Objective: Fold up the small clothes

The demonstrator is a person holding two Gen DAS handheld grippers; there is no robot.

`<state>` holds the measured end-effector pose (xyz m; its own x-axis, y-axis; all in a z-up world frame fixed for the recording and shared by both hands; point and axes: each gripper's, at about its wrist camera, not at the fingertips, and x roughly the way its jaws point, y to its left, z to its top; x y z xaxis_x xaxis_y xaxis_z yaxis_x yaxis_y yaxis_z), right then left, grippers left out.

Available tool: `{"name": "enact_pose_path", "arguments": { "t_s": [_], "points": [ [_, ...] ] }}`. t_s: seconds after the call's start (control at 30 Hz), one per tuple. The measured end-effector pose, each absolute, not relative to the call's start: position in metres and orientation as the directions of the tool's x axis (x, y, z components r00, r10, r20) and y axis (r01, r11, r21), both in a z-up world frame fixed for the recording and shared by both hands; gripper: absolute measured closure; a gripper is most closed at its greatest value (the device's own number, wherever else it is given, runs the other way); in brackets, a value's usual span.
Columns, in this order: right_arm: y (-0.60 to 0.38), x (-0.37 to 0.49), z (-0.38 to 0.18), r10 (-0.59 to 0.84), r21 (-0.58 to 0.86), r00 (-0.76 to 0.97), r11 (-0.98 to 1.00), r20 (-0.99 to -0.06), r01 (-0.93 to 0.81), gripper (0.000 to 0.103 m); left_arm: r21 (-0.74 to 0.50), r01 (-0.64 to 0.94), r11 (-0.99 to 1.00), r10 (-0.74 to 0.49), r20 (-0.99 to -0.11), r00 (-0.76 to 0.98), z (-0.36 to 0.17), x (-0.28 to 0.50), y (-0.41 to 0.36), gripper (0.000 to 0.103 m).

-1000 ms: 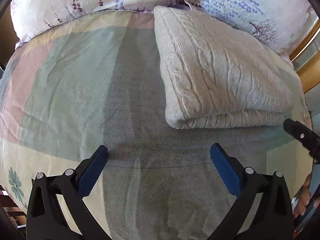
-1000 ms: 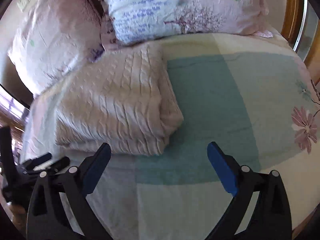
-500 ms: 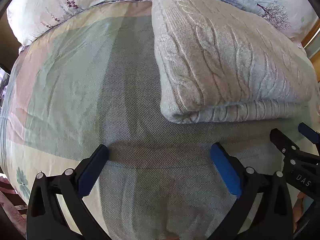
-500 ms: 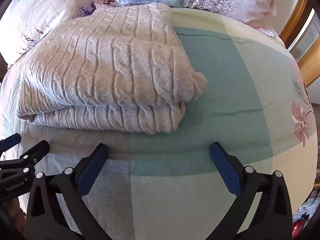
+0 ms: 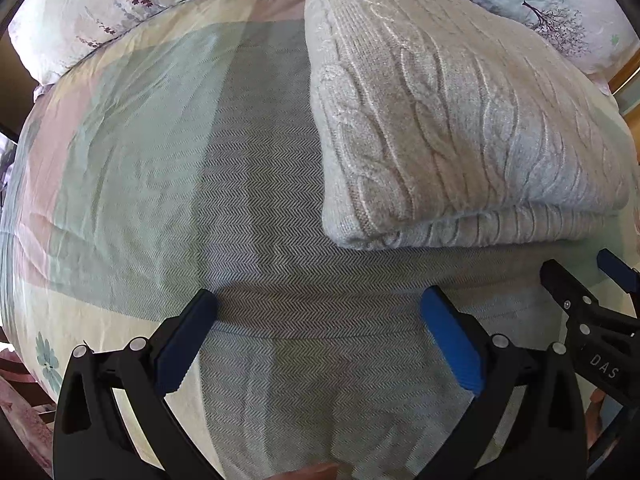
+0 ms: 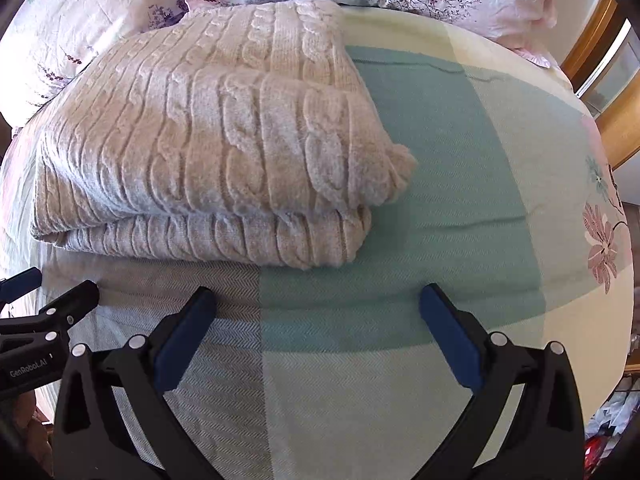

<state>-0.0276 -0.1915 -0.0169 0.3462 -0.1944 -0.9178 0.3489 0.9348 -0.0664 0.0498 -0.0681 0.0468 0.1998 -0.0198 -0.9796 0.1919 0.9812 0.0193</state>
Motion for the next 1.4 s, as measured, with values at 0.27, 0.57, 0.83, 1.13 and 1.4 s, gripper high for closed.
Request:
{"name": "enact_pose_path", "arguments": {
  "t_s": [0.27,0.57,0.83,1.13,1.4],
  "points": [
    [-0.1885,-0.0282,-0.0184,-0.197,-0.065,0.345,0.931,-0.918,0.360,0.002,0.019,0.192,0.981,-0.020,-0.980,0.199,0.0454,0.0592,-0.0650,0.001],
    [-0.1890,-0.0276,-0.0178,-0.197,-0.065,0.339,0.929,-0.920,0.364,0.002,0.019,0.188,0.982,-0.019,-0.980,0.197,0.0453,0.0542,-0.0651,0.001],
    [-0.1892,-0.0275,-0.0177,-0.197,-0.066,0.339,0.930,-0.920,0.362,0.002,0.019,0.187,0.982,-0.018,-0.981,0.194,0.0457,0.0555,-0.0659,0.001],
    [-0.1891,-0.0276,-0.0177,-0.197,-0.066,0.339,0.930,-0.920,0.361,0.002,0.018,0.186,0.982,-0.019,-0.981,0.193,0.0445,0.0568,-0.0651,0.001],
    [-0.1893,-0.0275,-0.0175,-0.197,-0.066,0.339,0.930,-0.920,0.361,0.002,0.017,0.185,0.983,-0.018,-0.983,0.185,0.0415,0.0575,-0.0634,0.001]
  ]
}}
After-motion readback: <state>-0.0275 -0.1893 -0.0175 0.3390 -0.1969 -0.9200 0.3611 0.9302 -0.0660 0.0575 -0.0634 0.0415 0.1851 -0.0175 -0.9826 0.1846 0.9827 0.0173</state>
